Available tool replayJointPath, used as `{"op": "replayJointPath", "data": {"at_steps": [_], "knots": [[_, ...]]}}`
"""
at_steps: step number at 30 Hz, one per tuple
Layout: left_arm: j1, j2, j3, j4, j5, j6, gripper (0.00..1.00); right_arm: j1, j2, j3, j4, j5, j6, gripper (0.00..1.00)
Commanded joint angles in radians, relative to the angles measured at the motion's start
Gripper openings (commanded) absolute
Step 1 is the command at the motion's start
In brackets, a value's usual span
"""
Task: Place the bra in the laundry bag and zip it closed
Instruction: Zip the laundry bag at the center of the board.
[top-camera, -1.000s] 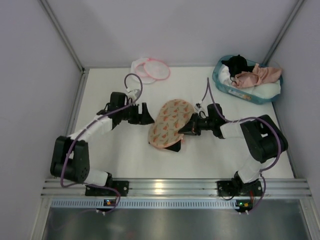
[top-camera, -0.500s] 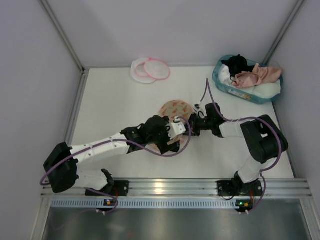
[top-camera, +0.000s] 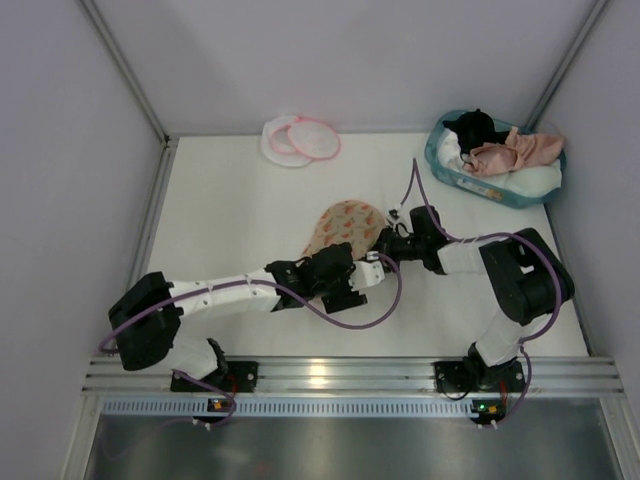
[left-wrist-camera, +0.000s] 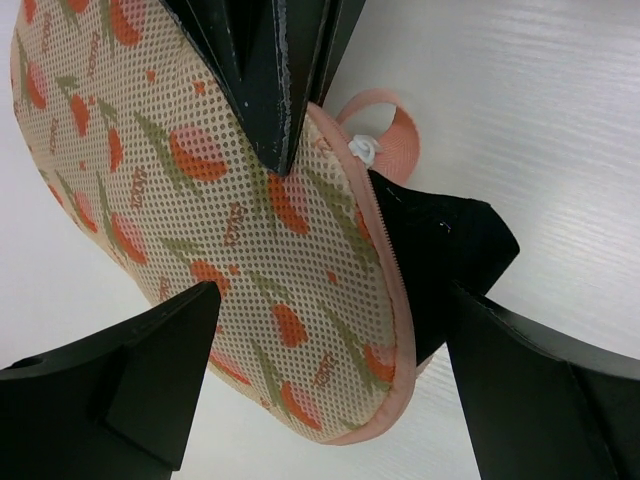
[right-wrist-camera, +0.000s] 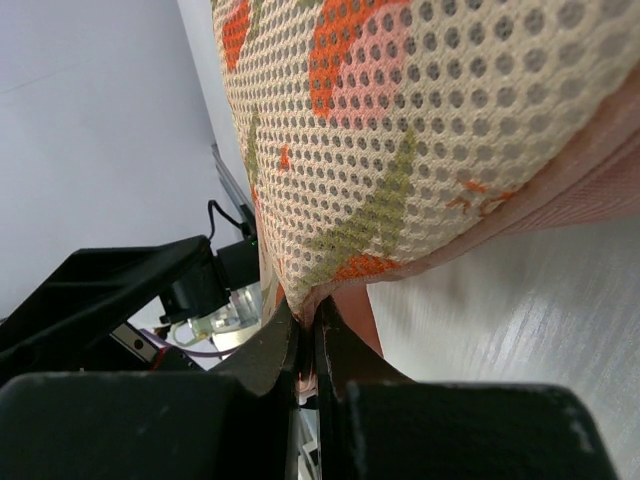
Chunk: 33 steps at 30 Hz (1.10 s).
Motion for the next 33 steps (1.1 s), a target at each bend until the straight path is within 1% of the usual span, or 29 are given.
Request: {"op": "replayJointPath", "data": {"at_steps": [1,5,8,12,15,19,23,26,29,31,33], "knots": [[0.000,0.019,0.024,0.071,-0.087,0.010,0.97,0.018,0.000,0.025,0.012,-0.036,0.004,0.00],[0.003,-0.001,0.008,0.128,-0.121,0.016,0.97,0.018,0.000,0.028,-0.012,-0.042,-0.022,0.00],[0.005,-0.018,0.016,0.118,-0.127,0.028,0.97,0.016,-0.004,0.034,-0.054,-0.028,-0.068,0.00],[0.005,-0.065,0.001,0.096,-0.092,0.049,0.97,0.015,-0.004,0.036,-0.065,-0.023,-0.089,0.00],[0.005,-0.052,-0.015,0.101,-0.121,0.074,0.97,0.018,0.002,0.037,-0.040,-0.039,-0.072,0.00],[0.005,-0.018,-0.045,0.159,-0.178,0.103,0.97,0.018,0.003,0.039,-0.025,-0.066,-0.053,0.00],[0.005,0.017,-0.094,0.286,-0.207,0.167,0.97,0.018,0.013,0.039,-0.007,-0.095,-0.014,0.00],[0.005,0.036,-0.116,0.338,-0.230,0.209,0.98,0.018,0.029,0.040,0.007,-0.115,0.003,0.00],[0.003,0.060,-0.139,0.441,-0.277,0.284,0.98,0.022,0.049,0.045,0.003,-0.125,-0.006,0.00],[0.001,0.069,-0.166,0.565,-0.308,0.376,0.98,0.027,0.065,0.050,-0.014,-0.131,-0.014,0.00],[0.000,0.089,-0.208,0.640,-0.317,0.462,0.98,0.031,0.086,0.059,-0.026,-0.145,-0.023,0.00]]}}
